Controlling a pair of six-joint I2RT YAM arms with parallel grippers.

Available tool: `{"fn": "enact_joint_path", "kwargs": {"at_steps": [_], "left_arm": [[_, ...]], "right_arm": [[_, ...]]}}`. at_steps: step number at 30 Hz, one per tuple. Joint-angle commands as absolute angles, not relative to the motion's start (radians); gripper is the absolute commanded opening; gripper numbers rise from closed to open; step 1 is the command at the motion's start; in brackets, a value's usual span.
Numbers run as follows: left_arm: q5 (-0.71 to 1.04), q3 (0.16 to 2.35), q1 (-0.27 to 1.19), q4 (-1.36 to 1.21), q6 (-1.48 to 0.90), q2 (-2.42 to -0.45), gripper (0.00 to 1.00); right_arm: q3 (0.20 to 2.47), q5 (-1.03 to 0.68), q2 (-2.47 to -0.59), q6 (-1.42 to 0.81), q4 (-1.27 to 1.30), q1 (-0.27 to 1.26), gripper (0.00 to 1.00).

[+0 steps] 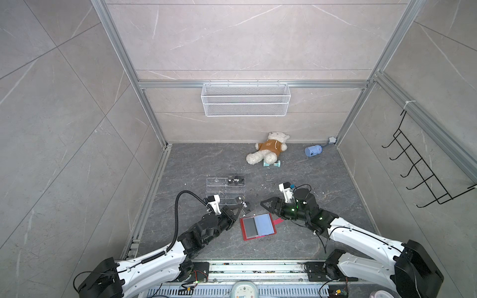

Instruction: Take the credit cards out of the card holder

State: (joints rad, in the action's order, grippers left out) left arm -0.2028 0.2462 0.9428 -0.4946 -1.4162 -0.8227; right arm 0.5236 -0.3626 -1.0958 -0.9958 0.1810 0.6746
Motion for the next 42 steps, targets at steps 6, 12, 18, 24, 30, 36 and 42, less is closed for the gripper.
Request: {"fn": "enact_joint_path", "kwargs": {"at_steps": [6, 12, 18, 24, 30, 36, 42], "left_arm": [[-0.335, 0.332, 0.945, -0.648, -1.327, -0.882, 0.0], [-0.388, 0.365, 0.951, -0.709, -1.299, -0.906, 0.0], [-0.451, 0.4, 0.964, -0.728, -1.265, -0.911, 0.0], [-0.468, 0.42, 0.973, -0.783, -1.271, -0.955, 0.0], [-0.525, 0.46, 0.991, -0.803, -1.271, -1.004, 0.0], [-0.553, 0.498, 1.003, -0.823, -1.269, -1.062, 0.0], [-0.58, 0.52, 1.02, -0.837, -1.268, -1.108, 0.0]], "right_arm": [[0.491, -0.339, -1.072, -1.109, 0.476, 0.676, 0.94], [0.443, -0.347, -1.088, -1.159, 0.668, 0.677, 0.98], [0.396, -0.35, -1.16, -1.237, 0.899, 0.676, 0.98], [0.362, -0.345, -1.246, -1.296, 1.128, 0.677, 0.98], [0.375, -0.319, -1.269, -1.289, 1.149, 0.691, 0.97], [0.391, -0.289, -1.313, -1.286, 1.181, 0.704, 0.92], [0.409, -0.25, -1.38, -1.3, 1.26, 0.718, 0.79]]}}
